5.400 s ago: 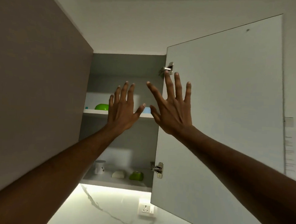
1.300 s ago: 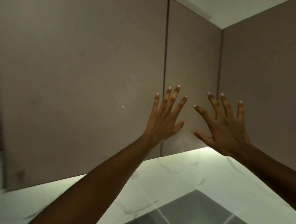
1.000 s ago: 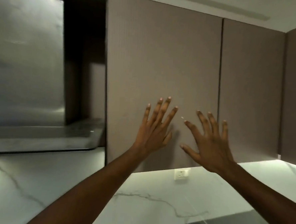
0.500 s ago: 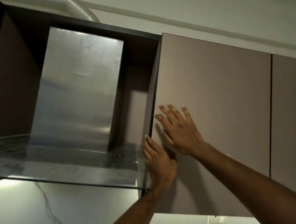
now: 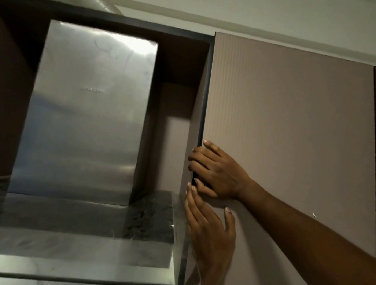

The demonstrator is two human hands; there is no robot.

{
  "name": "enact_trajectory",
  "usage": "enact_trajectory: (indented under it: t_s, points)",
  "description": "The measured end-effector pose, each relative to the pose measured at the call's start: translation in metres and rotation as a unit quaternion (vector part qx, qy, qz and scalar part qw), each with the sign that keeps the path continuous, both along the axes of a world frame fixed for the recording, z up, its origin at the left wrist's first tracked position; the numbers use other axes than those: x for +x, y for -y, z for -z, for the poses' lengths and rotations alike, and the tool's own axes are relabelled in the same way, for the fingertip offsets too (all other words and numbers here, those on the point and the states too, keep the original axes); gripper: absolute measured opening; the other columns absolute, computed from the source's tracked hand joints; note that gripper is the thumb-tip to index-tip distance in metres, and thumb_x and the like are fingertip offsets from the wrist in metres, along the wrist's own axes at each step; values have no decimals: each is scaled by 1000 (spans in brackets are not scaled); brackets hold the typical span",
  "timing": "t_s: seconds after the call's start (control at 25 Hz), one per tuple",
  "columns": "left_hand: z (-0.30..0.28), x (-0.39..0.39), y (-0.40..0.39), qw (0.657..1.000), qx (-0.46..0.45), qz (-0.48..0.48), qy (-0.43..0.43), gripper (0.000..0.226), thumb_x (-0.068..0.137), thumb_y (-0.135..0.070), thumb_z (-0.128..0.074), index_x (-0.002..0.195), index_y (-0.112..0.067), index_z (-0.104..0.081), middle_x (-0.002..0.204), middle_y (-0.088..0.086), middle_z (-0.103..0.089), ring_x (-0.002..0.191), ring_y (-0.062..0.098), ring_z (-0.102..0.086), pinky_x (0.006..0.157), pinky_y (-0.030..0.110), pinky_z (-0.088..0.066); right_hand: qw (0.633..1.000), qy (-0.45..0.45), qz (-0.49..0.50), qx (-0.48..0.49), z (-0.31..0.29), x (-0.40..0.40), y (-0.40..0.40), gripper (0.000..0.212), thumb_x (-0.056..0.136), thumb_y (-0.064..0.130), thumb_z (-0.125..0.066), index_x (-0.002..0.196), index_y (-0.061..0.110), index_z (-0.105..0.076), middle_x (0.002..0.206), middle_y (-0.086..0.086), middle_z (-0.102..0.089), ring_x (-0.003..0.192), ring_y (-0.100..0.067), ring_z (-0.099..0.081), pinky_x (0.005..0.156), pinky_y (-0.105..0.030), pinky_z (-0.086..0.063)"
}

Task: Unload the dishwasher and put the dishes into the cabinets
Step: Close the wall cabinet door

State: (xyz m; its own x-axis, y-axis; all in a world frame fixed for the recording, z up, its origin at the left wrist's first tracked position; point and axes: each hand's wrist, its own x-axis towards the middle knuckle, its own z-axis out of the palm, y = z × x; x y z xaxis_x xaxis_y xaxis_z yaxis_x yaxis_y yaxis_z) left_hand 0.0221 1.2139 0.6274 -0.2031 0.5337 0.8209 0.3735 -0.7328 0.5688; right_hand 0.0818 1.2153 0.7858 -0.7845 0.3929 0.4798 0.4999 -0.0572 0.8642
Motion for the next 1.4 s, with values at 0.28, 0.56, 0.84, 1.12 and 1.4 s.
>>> enact_trajectory:
  t_s: [0.28, 0.56, 0.84, 1.12, 1.4]
  points:
    - [16, 10, -12, 997, 53, -48, 4, 99, 87, -56, -68, 160, -4, -27, 162, 17, -37, 145, 35, -44, 112, 45, -47, 999, 10, -40, 6, 5, 4, -5, 32, 102, 39, -53, 107, 11, -68, 112, -15, -67, 112, -33, -64, 120, -56, -34]
    - [10, 4, 1, 998, 30, -52, -29, 98, 88, -53, -69, 161, -4, -26, 164, 18, -30, 149, 35, -37, 117, 47, -42, 994, 75, 66, -45, -10, -19, 27, 32, 103, 41, -47, 112, 15, -63, 111, -10, -65, 99, -28, -62, 92, -46, -48]
    - [0, -30, 80, 999, -34, 8, 0, 91, 85, -42, -78, 152, 0, -34, 153, 23, -42, 137, 40, -49, 111, 48, -47, 986, 28, 164, -26, -3, -75, 101, 34, 101, 44, -44, 101, 19, -66, 95, -4, -67, 91, -22, -57, 85, -43, -38]
    - [-32, -92, 217, 994, 12, 107, -8, 62, 94, -54, -63, 140, -18, -40, 114, -4, -65, 93, 13, -68, 75, 28, -55, 946, -69, 315, -34, -27, -139, 244, 49, 106, 46, -44, 66, 18, -46, 66, 0, -46, 58, -15, -39, 85, -40, -40]
    - [-125, -72, 314, 906, 38, 422, -8, 30, 96, -30, -62, 124, -21, -58, 107, -3, -69, 97, 6, -69, 89, 35, -60, 941, -142, 270, 144, -73, -101, 369, 22, 102, 26, -55, 122, 23, -65, 149, -23, -46, 140, -47, -46, 115, -83, -13]
